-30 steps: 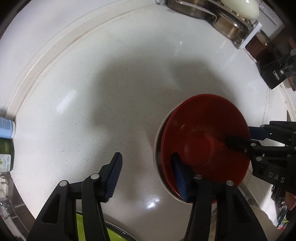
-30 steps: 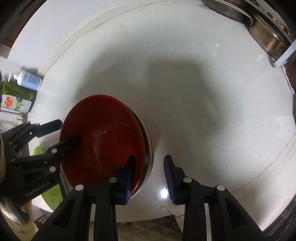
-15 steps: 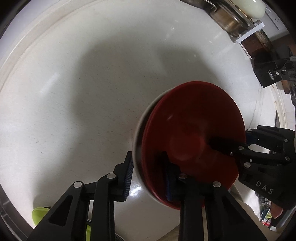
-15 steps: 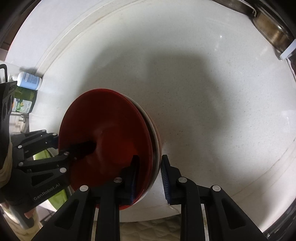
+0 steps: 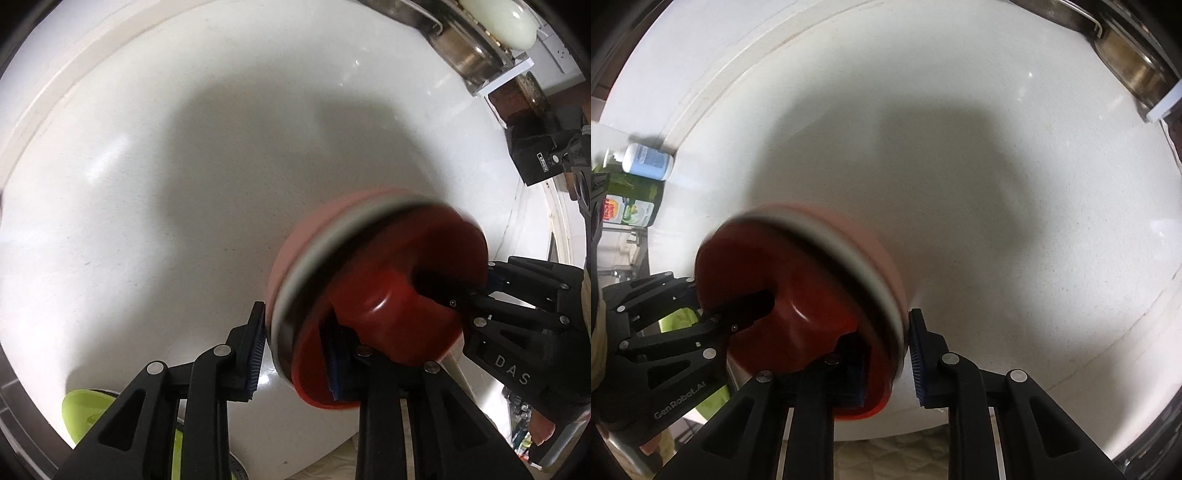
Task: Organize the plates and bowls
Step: 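Lift the nested bowl stack with both tools and carry it over the green plate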
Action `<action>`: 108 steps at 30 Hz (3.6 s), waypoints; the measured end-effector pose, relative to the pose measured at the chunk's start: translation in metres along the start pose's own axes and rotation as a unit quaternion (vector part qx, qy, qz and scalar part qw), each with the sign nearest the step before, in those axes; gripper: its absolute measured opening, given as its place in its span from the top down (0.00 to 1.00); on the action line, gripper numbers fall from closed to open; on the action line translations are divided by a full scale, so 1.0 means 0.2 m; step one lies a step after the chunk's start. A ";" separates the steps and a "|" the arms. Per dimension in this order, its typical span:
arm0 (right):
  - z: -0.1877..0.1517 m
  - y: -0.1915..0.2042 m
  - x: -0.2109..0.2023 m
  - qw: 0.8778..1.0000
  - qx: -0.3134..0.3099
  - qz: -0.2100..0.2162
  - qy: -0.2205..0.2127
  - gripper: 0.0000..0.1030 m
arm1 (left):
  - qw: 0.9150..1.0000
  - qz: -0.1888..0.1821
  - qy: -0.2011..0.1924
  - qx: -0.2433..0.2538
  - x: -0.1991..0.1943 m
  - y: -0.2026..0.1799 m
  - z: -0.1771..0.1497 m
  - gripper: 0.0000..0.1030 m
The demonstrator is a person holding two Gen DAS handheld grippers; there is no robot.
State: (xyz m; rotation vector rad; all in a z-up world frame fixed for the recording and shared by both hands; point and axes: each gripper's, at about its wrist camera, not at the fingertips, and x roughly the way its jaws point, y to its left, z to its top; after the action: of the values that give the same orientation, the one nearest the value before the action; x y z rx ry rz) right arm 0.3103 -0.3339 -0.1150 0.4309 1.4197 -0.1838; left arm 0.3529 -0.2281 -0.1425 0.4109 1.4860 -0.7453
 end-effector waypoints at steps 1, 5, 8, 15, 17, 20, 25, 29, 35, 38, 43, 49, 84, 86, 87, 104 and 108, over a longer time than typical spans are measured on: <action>0.01 0.02 0.00 1.000 -0.002 0.001 0.001 0.80 | 1.000 0.007 -0.005 0.002 -0.02 0.00 -0.01 0.72; 0.04 0.06 0.00 1.000 -0.016 -0.007 0.001 0.80 | 1.000 0.017 -0.004 -0.001 -0.02 0.01 -0.01 0.73; 0.06 0.05 0.00 1.000 -0.012 0.002 0.005 0.80 | 1.000 0.008 -0.006 -0.017 -0.01 0.04 0.01 0.73; 0.11 0.04 -0.01 1.000 -0.017 0.009 -0.009 0.80 | 0.999 -0.004 -0.001 -0.036 0.03 0.09 0.01 0.73; 0.12 0.04 -0.01 1.000 -0.020 0.006 -0.013 0.80 | 0.999 -0.005 -0.005 -0.036 0.02 0.12 -0.01 0.73; 0.13 0.02 -0.03 1.000 -0.018 0.007 -0.021 0.80 | 0.999 -0.002 -0.015 -0.040 -0.02 0.14 -0.03 0.73; 0.13 -0.01 -0.05 0.999 -0.021 0.005 -0.033 0.80 | 0.998 0.004 -0.034 -0.050 -0.04 0.15 -0.03 0.72; 0.12 -0.01 -0.06 0.999 -0.021 0.003 -0.041 0.80 | 0.998 0.008 -0.044 -0.051 -0.04 0.13 -0.03 0.72; 0.07 -0.03 -0.05 0.999 -0.013 0.009 -0.043 0.79 | 0.995 0.009 -0.078 -0.068 -0.05 0.13 -0.08 0.73; 0.04 -0.06 -0.06 0.999 -0.004 0.012 -0.052 0.79 | 0.992 0.000 -0.096 -0.087 -0.06 0.14 -0.13 0.73; -0.01 -0.07 -0.06 0.997 0.028 0.021 -0.075 0.79 | 0.987 0.000 -0.111 -0.112 -0.05 0.14 -0.19 0.73; -0.04 -0.10 -0.08 0.994 0.068 0.027 -0.086 0.80 | 0.986 0.002 -0.108 -0.130 -0.04 0.18 -0.21 0.73; -0.16 0.60 -0.25 0.991 -0.043 0.049 -0.114 0.81 | 0.954 0.006 -0.184 -0.236 -0.45 0.55 -0.74 0.72; -0.18 0.67 -0.23 0.991 -0.055 0.053 -0.110 0.81 | 0.950 0.011 -0.189 -0.248 -0.48 0.60 -0.82 0.72; -0.19 0.70 -0.23 0.991 -0.062 0.056 -0.108 0.81 | 0.949 0.013 -0.191 -0.252 -0.49 0.62 -0.85 0.72; -0.43 1.15 -0.04 0.987 -0.137 0.068 -0.059 0.81 | 0.925 0.029 -0.186 -0.331 -0.50 0.91 -1.33 0.72; -0.47 1.20 0.00 0.986 -0.147 0.066 -0.049 0.81 | 0.921 0.026 -0.178 -0.344 -0.48 0.96 -1.40 0.72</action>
State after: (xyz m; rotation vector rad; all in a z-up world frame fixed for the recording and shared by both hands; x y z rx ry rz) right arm 0.3139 -0.0786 -0.0812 0.2664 1.2915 0.1096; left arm 0.2812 0.1146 -0.1070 -0.2156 1.2813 -0.1996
